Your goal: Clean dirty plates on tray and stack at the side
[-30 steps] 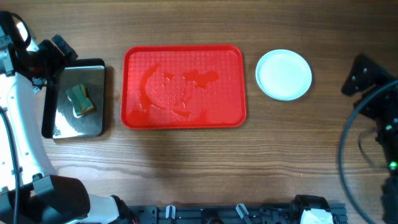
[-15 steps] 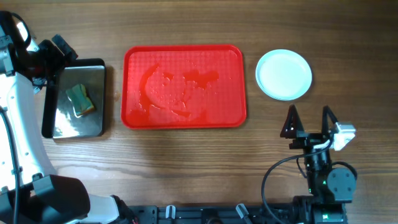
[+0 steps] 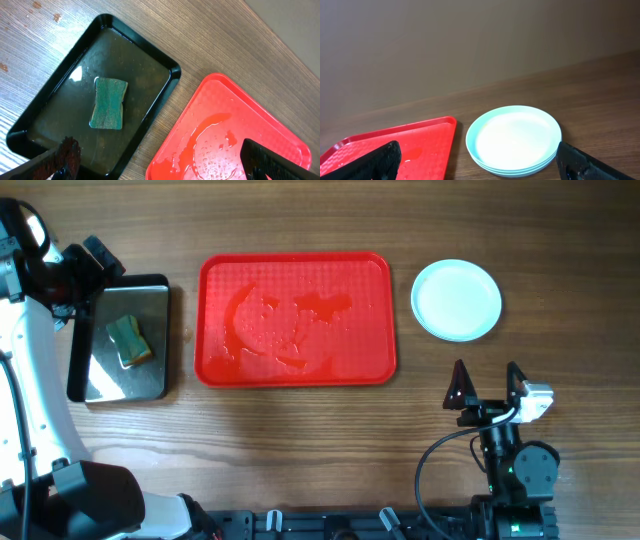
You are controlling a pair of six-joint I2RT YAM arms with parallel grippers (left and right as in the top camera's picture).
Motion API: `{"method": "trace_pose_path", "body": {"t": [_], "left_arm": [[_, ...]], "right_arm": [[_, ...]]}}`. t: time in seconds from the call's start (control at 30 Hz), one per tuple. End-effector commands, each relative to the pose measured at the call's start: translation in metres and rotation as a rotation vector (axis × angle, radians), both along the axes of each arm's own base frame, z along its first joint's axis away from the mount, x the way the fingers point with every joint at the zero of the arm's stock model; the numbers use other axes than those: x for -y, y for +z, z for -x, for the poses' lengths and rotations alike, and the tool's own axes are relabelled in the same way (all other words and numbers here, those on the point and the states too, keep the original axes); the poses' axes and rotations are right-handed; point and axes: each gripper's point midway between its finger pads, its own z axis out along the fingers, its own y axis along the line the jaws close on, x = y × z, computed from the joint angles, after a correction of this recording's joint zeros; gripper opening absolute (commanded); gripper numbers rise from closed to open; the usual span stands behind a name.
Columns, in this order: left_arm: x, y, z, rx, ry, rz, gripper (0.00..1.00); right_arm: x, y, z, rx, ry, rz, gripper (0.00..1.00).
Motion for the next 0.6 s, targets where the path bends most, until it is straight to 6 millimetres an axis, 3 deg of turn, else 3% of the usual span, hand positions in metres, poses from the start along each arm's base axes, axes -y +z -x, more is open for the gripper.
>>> {"method": "trace_pose_path", "body": {"t": [0.0,0.3,0.37,0.4,0.5,0.57], "left_arm": [[0.000,-0.001,-0.002,0.002,0.005,0.014,1.00],[-0.001,-0.001,-0.002,0.002,0.006,0.014,1.00],[-0.011,0.002,0.004,-0.011,0.041,-0.047,1.00],[-0.006,0.008,0.011,-0.015,0.038,-0.063,1.00],[0.024,0.041,0.000,0.171,-0.036,-0.134,1.00],[0.047,0.050,0.001,0.300,-0.089,-0.169,1.00]], "right_arm": [[-0.004,0.003,0.001,0.015,0.022,0.020,1.00],[-0.004,0.003,0.001,0.015,0.022,0.020,1.00],[-0.004,0.003,0.001,0.015,0.022,0.020,0.99],[-0.004,0.003,0.001,0.015,0.022,0.020,1.00],[-0.004,0.003,0.001,0.015,0.022,0.020,1.00],[-0.004,0.003,0.001,0.015,0.022,0.020,1.00]]}}
